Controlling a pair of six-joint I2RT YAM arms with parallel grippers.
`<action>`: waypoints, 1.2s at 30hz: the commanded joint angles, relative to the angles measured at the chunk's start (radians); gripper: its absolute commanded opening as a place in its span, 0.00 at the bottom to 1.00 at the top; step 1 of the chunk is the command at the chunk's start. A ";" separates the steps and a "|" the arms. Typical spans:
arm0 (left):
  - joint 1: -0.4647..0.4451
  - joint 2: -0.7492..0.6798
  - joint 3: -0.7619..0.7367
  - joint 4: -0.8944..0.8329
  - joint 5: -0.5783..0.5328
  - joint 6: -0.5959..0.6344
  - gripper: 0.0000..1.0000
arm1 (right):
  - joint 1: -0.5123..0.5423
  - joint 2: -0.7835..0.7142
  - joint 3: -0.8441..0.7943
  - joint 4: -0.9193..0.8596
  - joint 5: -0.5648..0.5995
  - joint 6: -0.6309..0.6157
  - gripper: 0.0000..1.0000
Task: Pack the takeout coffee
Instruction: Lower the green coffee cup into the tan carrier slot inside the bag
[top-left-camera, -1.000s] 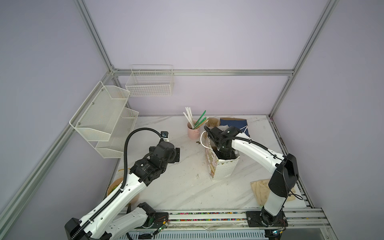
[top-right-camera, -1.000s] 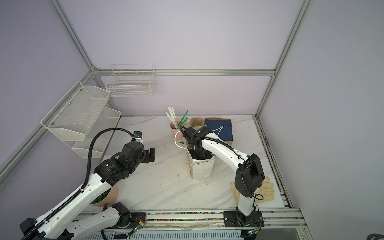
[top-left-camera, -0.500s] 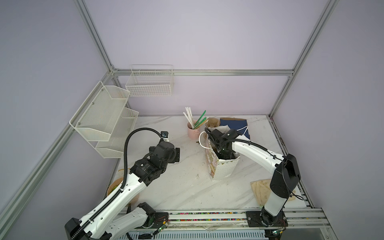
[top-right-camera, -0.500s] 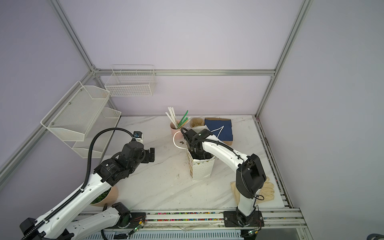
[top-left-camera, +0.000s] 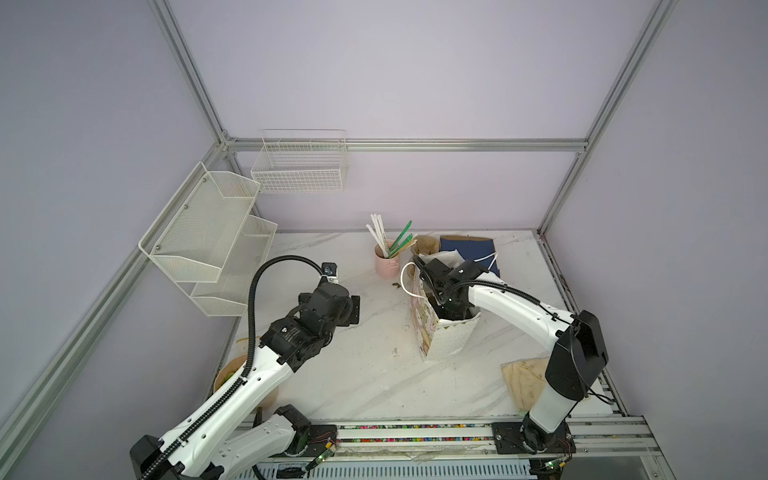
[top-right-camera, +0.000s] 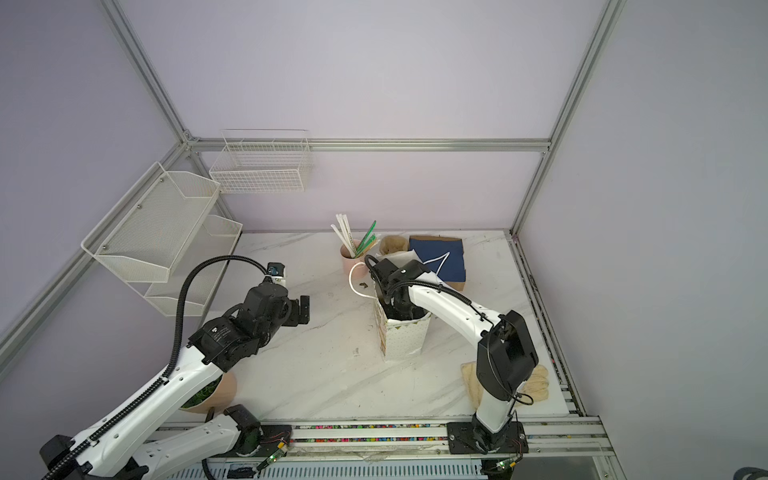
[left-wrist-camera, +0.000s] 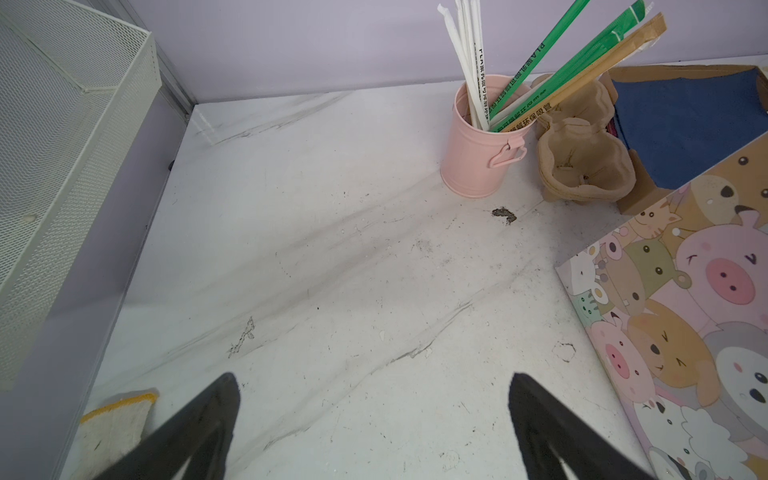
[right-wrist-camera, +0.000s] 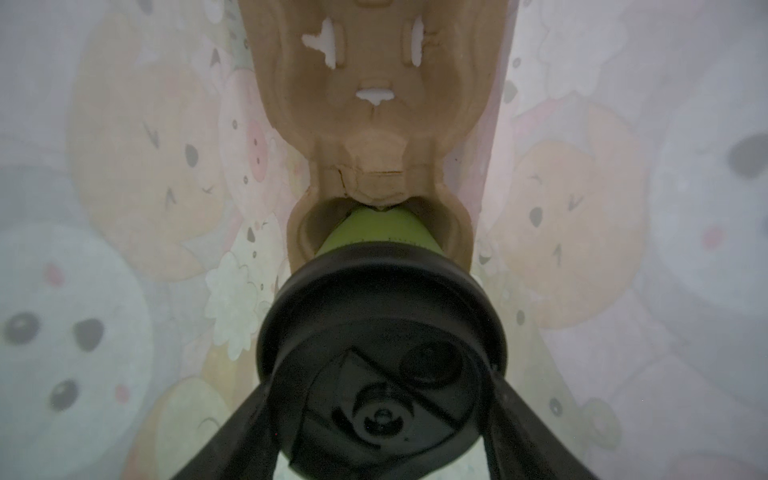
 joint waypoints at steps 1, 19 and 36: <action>0.004 0.000 0.011 0.009 -0.008 0.018 1.00 | -0.009 0.049 0.025 -0.041 0.010 0.018 0.66; 0.004 0.000 0.010 0.009 -0.006 0.018 1.00 | -0.009 0.049 0.156 -0.122 0.071 0.026 0.88; 0.004 0.005 0.010 0.008 -0.005 0.018 1.00 | -0.010 0.049 0.245 -0.151 0.113 0.036 0.97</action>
